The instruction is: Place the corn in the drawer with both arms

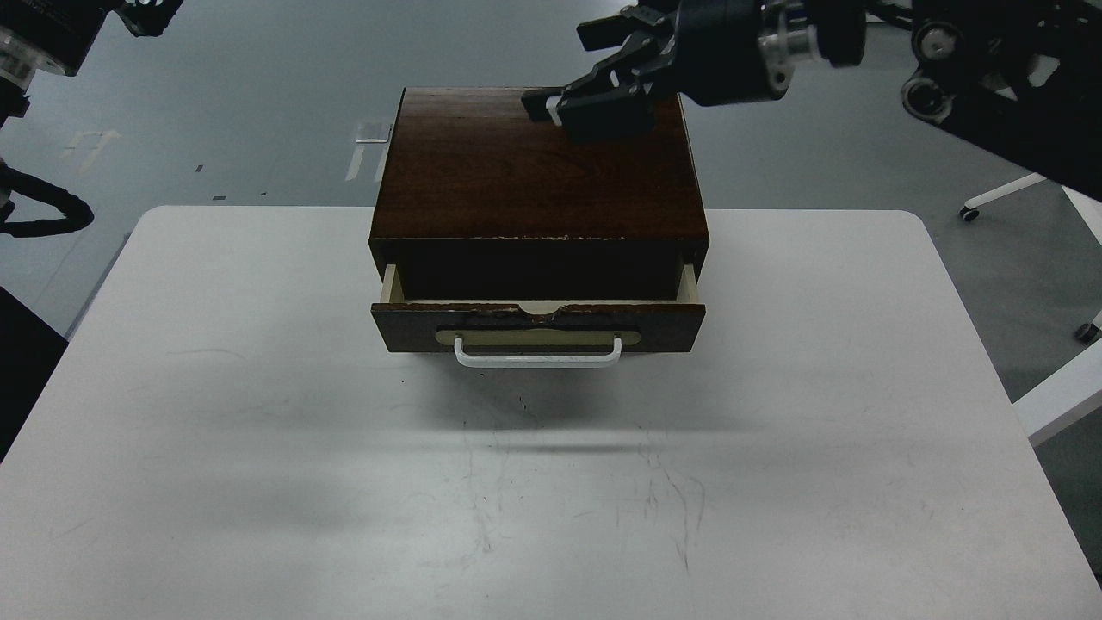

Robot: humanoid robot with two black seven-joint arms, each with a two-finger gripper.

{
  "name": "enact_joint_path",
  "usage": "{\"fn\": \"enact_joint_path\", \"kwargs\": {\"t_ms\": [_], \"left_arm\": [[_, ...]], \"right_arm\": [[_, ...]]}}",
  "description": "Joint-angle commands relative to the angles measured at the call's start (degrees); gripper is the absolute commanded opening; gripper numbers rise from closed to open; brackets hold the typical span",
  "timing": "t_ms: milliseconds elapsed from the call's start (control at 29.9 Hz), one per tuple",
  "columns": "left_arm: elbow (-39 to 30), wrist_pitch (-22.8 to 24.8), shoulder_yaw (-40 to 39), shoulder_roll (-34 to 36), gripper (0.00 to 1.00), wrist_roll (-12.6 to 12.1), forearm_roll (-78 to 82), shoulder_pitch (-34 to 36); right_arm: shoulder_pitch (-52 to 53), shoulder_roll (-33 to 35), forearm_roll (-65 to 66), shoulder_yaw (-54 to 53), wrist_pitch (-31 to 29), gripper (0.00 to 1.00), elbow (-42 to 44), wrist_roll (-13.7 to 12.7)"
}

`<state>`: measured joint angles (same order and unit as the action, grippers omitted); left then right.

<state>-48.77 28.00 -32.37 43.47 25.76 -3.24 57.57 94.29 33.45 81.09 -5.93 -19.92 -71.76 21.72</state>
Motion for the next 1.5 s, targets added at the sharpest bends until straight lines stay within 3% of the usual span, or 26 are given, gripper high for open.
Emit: {"fn": "enact_joint_path", "kwargs": {"t_ms": [0,301,702,869,1036,1203,1471], "left_arm": [[2.01,0.0,-0.06,-1.53,0.98,0.07,-0.1,-0.27],[3.42,0.0,0.02,-5.14,0.98,-0.19,-0.28,-0.27],[6.85,0.0,0.03,-6.38,0.98,-0.28,-0.63,-0.53],[7.29,0.0,-0.15,-7.16,0.98,-0.28,-0.81,-0.79],[9.57,0.0,-0.33,-8.48,0.98,-0.19,-0.9,-0.79],[10.01,0.0,-0.33,-8.66,0.98,-0.28,-0.9,-1.14],[13.44,0.0,-0.41,-9.01,0.98,-0.45,-5.11,-2.02]], "right_arm": [[-1.83,3.88,-13.89,-3.02,0.23,1.0,1.18,-0.01],[-5.78,11.45,-49.84,-4.0,0.23,1.0,9.69,-0.01],[-16.41,11.72,-88.46,-4.96,-0.12,1.0,21.49,0.08],[-23.34,11.37,-103.64,-11.63,-0.21,1.0,23.33,0.43],[-31.07,11.28,-111.48,-17.16,-0.91,1.0,23.25,0.87],[-42.15,11.2,-117.56,-26.83,-8.08,1.0,22.98,1.05],[-43.75,11.02,-116.6,-27.02,-6.98,1.0,23.51,0.87]]}}
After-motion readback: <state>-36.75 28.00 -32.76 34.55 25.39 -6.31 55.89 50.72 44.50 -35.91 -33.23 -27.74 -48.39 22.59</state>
